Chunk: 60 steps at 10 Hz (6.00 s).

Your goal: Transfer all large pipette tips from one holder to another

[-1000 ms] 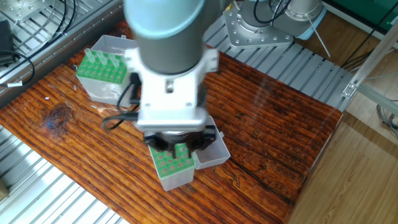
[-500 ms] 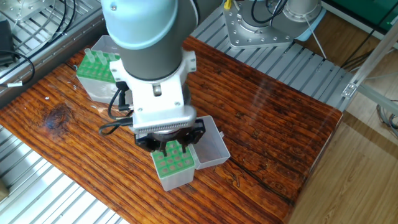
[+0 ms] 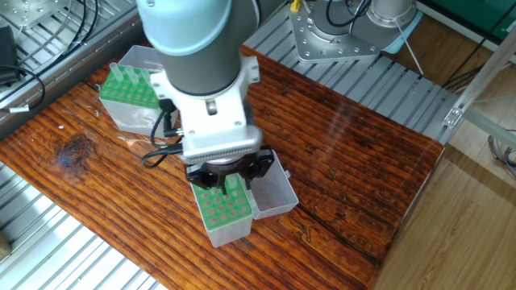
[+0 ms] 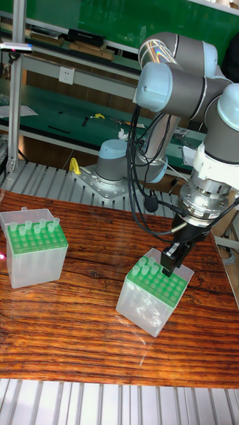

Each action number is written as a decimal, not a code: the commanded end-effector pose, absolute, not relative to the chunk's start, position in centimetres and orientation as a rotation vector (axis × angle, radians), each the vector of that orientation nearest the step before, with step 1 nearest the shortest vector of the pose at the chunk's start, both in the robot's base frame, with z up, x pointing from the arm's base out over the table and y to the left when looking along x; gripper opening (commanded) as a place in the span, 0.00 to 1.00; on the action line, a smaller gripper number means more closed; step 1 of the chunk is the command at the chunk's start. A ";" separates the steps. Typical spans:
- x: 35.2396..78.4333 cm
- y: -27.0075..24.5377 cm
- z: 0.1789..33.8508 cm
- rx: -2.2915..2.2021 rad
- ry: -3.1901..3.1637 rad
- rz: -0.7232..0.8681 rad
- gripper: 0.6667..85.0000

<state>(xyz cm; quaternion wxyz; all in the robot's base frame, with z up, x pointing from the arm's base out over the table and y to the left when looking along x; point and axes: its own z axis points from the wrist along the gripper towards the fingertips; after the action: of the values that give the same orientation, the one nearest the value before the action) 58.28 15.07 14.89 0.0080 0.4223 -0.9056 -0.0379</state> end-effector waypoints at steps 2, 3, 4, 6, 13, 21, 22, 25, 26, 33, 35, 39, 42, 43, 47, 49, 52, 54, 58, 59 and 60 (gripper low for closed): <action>57.9 14.9 14.4 1.330 -2.837 -0.057 0.46; 58.2 14.7 14.4 1.332 -2.841 -0.043 0.46; 58.6 14.2 14.5 1.338 -2.842 -0.001 0.45; 58.9 13.6 14.4 1.338 -2.842 0.036 0.44; 58.8 14.0 13.8 1.348 -2.835 -0.006 0.43; 58.6 13.6 13.9 1.327 -2.832 0.010 0.30; 58.7 13.5 13.9 1.326 -2.834 0.018 0.28; 58.8 13.5 14.0 1.315 -2.840 0.032 0.22; 58.8 13.6 14.1 1.311 -2.842 0.030 0.20; 58.1 14.6 16.8 1.274 -2.830 -0.017 0.16; 58.1 14.8 18.3 1.262 -2.821 -0.036 0.16; 58.4 14.8 21.7 1.242 -2.809 -0.082 0.15; 57.8 15.4 24.1 1.211 -2.815 -0.088 0.13; 57.8 15.3 25.0 1.224 -2.816 -0.059 0.13; 57.3 14.8 28.5 1.223 -2.819 0.009 0.12; 57.1 14.5 29.3 1.233 -2.816 -0.019 0.12; 56.8 14.6 30.3 1.223 -2.846 -0.018 0.12; 55.9 15.6 30.7 1.164 -2.873 -0.081 0.11; 54.0 12.9 31.1 1.169 -2.861 -0.067 0.06; 53.8 12.5 30.8 1.174 -2.865 -0.089 0.06; 54.1 11.0 30.6 1.185 -2.858 -0.022 0.06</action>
<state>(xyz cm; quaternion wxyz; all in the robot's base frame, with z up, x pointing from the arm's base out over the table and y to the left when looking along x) 54.54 12.84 30.69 0.0267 0.3763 -0.9260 -0.0146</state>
